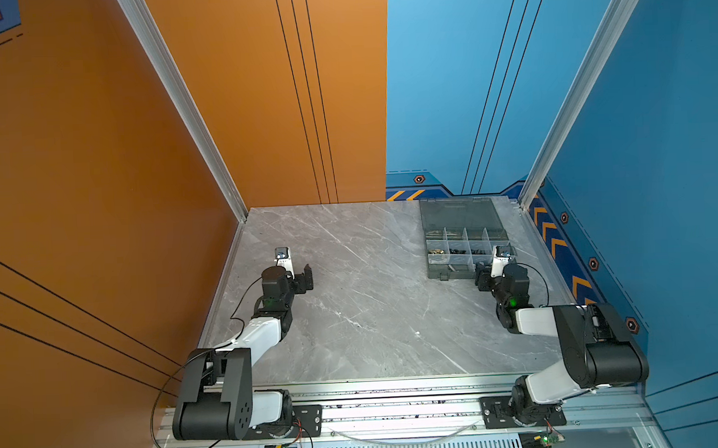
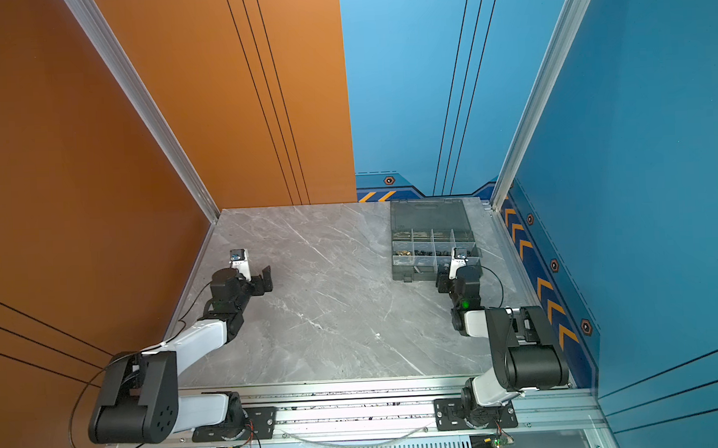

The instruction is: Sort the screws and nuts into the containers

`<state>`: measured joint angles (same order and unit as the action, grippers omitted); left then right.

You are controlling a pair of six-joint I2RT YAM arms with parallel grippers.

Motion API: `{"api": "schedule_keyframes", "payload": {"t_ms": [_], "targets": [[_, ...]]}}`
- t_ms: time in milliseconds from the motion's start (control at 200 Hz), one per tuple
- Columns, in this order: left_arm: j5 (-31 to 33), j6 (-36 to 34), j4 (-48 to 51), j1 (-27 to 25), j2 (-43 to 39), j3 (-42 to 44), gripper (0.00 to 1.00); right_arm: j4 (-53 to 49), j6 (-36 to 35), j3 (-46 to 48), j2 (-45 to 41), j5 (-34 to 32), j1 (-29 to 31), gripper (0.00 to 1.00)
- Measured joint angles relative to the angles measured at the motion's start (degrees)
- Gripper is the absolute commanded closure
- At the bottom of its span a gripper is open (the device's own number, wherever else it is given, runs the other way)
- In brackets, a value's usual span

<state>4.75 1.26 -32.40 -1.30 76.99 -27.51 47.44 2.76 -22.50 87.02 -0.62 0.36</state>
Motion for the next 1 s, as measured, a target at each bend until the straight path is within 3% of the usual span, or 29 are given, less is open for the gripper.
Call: {"api": "schedule_keyframes", "payload": {"t_ms": [350, 365, 385, 400, 1001], "targets": [[0.0, -1.1, -14.1, 0.1, 12.3, 5.7, 0.02, 0.2, 0.0, 0.0, 0.0, -1.2, 0.0, 0.24], [0.0, -1.1, -14.5, 0.1, 12.3, 5.7, 0.02, 0.2, 0.0, 0.0, 0.0, -1.2, 0.0, 0.2], [0.0, -1.2, -15.0, 0.1, 12.3, 5.7, 0.02, 0.2, 0.0, 0.0, 0.0, -1.2, 0.0, 0.02], [0.1, -1.3, -15.4, 0.1, 12.3, 5.7, 0.02, 0.2, 0.3, 0.0, 0.0, -1.2, 0.0, 0.0], [5.4, -2.2, -20.5, -2.4, 12.3, 5.8, 0.02, 0.2, 0.0, 0.0, 0.0, -1.2, 0.0, 0.0]]}}
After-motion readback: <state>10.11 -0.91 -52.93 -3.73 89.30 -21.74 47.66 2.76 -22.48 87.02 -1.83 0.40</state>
